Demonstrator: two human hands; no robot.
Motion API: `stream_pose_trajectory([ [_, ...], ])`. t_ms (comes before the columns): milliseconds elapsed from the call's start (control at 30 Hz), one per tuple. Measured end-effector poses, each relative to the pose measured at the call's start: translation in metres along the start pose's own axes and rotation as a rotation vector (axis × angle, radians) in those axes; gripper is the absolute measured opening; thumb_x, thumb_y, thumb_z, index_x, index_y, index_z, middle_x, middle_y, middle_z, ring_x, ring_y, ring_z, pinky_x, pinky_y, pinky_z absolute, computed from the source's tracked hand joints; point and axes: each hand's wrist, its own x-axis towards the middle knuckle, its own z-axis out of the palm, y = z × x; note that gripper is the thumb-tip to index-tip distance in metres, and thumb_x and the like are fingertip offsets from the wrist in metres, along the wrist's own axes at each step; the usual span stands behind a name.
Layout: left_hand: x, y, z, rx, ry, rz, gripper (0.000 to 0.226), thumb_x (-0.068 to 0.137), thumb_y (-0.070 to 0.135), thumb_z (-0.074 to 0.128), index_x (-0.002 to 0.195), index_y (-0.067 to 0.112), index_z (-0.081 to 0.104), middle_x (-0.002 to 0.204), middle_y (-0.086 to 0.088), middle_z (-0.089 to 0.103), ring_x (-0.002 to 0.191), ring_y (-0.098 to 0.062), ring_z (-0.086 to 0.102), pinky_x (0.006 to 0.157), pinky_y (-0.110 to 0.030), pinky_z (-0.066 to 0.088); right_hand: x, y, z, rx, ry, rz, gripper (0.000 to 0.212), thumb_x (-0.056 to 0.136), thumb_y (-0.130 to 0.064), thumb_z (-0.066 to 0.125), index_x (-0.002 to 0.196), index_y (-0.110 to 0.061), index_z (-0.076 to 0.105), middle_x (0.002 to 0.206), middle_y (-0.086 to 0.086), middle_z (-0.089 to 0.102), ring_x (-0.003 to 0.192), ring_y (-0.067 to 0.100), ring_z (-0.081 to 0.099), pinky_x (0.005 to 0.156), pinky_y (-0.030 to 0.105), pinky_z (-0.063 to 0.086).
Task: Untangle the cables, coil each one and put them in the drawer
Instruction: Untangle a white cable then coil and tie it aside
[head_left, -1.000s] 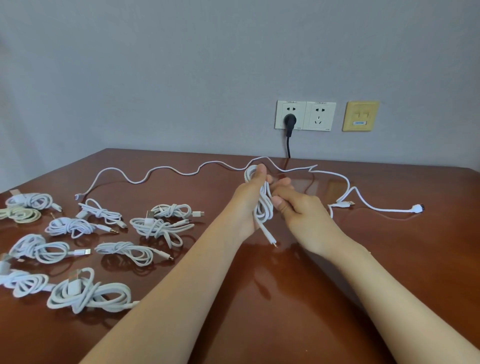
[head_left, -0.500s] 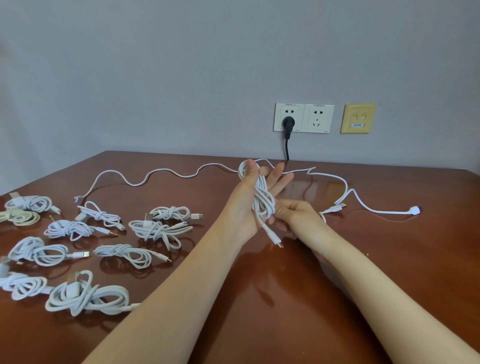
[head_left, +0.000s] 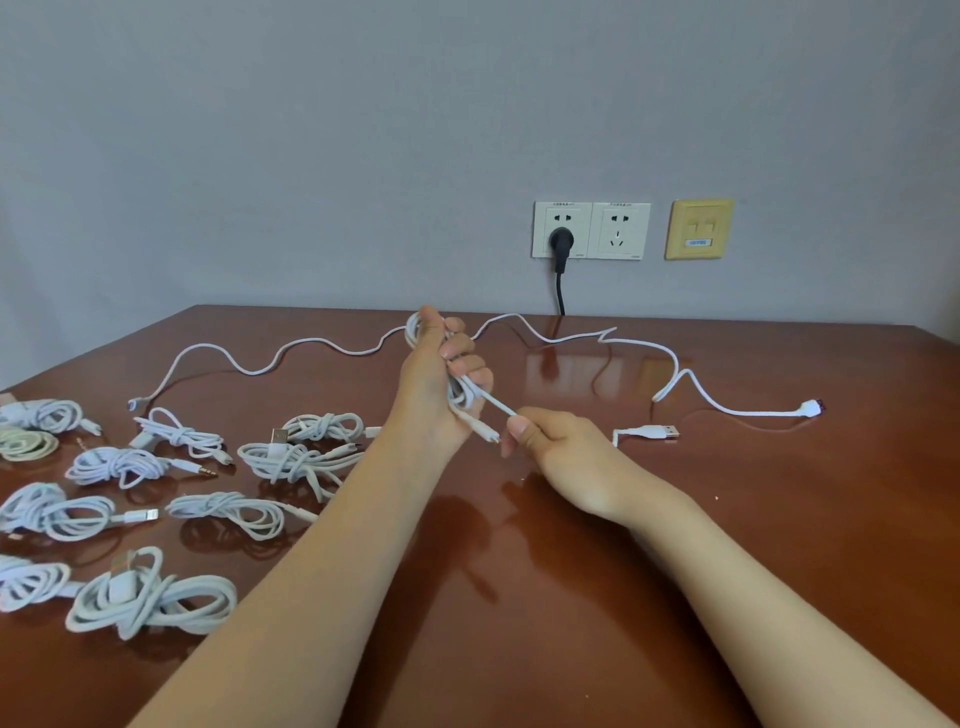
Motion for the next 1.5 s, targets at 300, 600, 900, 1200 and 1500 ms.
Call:
stream_pose_trajectory([
  [300, 0.002, 0.005, -0.005, 0.545, 0.153, 0.282, 0.034, 0.099, 0.037, 0.04, 0.073, 0.016, 0.043, 0.038, 0.011, 0.033, 0.03, -0.005, 0.027, 0.036, -0.012, 0.027, -0.007, -0.007, -0.006, -0.475, 0.01, -0.154, 0.025, 0.101, -0.035, 0.03, 0.086, -0.017, 0.037, 0.079, 0.004, 0.049, 0.09, 0.035, 0.051, 0.065, 0.034, 0.027],
  [600, 0.0, -0.002, -0.002, 0.191, 0.183, 0.096, 0.039, 0.098, 0.04, 0.041, 0.067, 0.015, 0.041, 0.035, 0.009, 0.032, 0.026, -0.003, 0.028, 0.032, -0.008, 0.026, -0.006, -0.014, 0.008, -0.786, 0.012, -0.257, 0.024, 0.1, -0.023, 0.03, 0.111, -0.016, 0.051, 0.109, 0.011, 0.061, 0.102, 0.033, 0.054, 0.069, 0.031, 0.025],
  [900, 0.004, 0.004, -0.011, 0.714, 0.228, 0.201, 0.034, 0.098, 0.035, 0.044, 0.071, 0.015, 0.044, 0.034, 0.012, 0.035, 0.027, -0.005, 0.029, 0.033, -0.01, 0.025, -0.007, -0.023, 0.011, -1.05, 0.168, -0.513, 0.025, 0.057, -0.032, 0.08, 0.066, -0.017, 0.062, 0.061, 0.003, 0.062, 0.062, 0.023, 0.059, 0.06, 0.027, 0.027],
  [1200, -0.003, -0.01, -0.016, 1.276, -0.052, 0.058, 0.058, 0.095, 0.047, 0.039, 0.053, 0.008, 0.045, 0.036, -0.004, 0.041, 0.027, -0.011, 0.035, 0.036, -0.016, 0.031, -0.007, -0.02, -0.015, -0.661, 0.299, -0.583, 0.016, 0.064, -0.024, 0.068, 0.067, -0.013, 0.057, 0.061, 0.003, 0.054, 0.058, 0.025, 0.045, 0.053, 0.028, 0.039],
  [1500, -0.005, -0.013, -0.019, 1.351, -0.307, -0.037, 0.119, 0.028, 0.097, 0.043, 0.082, -0.007, 0.062, 0.058, -0.001, 0.059, 0.071, -0.024, 0.068, 0.074, -0.035, 0.056, -0.01, -0.013, -0.041, -0.429, 0.301, -0.328, 0.033, 0.074, -0.039, 0.069, 0.086, -0.015, 0.049, 0.083, -0.006, 0.051, 0.08, 0.013, 0.04, 0.062, 0.026, 0.026],
])
